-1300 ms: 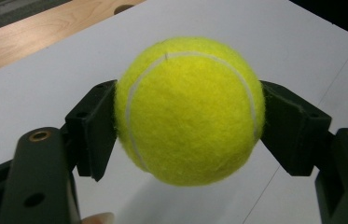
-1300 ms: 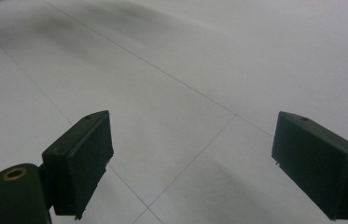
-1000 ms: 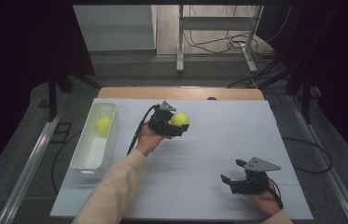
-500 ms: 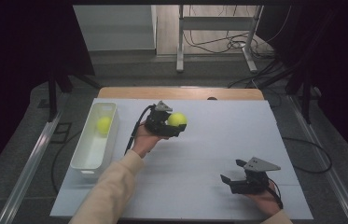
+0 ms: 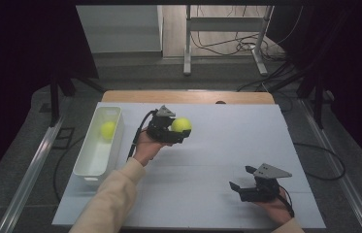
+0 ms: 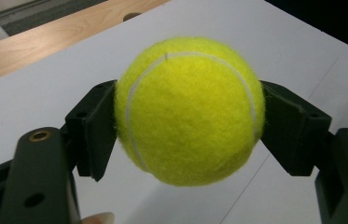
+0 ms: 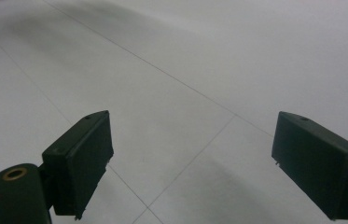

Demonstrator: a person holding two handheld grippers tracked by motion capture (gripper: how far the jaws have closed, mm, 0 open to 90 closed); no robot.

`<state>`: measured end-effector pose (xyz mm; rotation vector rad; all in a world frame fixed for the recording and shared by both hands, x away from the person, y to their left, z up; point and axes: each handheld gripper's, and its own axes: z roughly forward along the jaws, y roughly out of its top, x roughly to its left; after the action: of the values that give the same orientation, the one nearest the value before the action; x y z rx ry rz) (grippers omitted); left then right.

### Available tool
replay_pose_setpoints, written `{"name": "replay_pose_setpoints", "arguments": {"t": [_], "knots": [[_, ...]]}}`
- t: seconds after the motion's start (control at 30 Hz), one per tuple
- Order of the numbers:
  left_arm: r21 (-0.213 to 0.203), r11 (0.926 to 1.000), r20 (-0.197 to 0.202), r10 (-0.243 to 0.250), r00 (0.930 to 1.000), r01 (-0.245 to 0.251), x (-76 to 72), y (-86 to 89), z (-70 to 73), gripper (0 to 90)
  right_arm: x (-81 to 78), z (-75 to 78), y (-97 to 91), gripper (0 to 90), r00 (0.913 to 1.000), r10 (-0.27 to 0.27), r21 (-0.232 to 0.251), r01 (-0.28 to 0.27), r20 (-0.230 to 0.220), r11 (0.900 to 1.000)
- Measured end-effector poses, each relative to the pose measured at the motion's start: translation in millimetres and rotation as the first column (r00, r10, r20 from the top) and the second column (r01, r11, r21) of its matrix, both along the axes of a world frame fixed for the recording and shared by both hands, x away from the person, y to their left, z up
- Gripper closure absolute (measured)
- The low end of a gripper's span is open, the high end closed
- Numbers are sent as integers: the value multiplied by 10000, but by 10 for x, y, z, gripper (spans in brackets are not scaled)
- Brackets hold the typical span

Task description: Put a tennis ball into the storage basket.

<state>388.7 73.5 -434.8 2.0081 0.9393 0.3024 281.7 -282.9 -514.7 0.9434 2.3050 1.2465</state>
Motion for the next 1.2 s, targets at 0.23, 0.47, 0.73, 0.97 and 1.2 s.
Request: {"name": "replay_pose_setpoints", "arguments": {"t": [0.23, 0.47, 0.73, 0.97, 1.2], "knots": [[-38, 10000, 36, 35, 10000, -35, -35, 46, 19, 264, -1, 1, -1, 128, 10000, 1, 8, -1, 3, 10000], [-44, 10000, 83, 57, 9999, -56, -73, 89, 32, 264, -3, 2, -1, 127, 10000, 10, 88, -10, 29, 10000], [19, 10000, 72, 77, 9999, -77, -134, 181, 29, 264, -5, 6, -2, 128, 10000, 3, 94, -4, 57, 10000], [-82, 9998, 107, 177, 9998, -176, -168, 253, 45, 264, -7, 7, 1, 127, 10000, -11, 67, 11, 65, 10000], [-92, 9997, 112, 241, 9996, -240, -204, 309, 55, 264, -9, 7, 0, 127, 10000, -21, 65, 21, 64, 10000]]}}
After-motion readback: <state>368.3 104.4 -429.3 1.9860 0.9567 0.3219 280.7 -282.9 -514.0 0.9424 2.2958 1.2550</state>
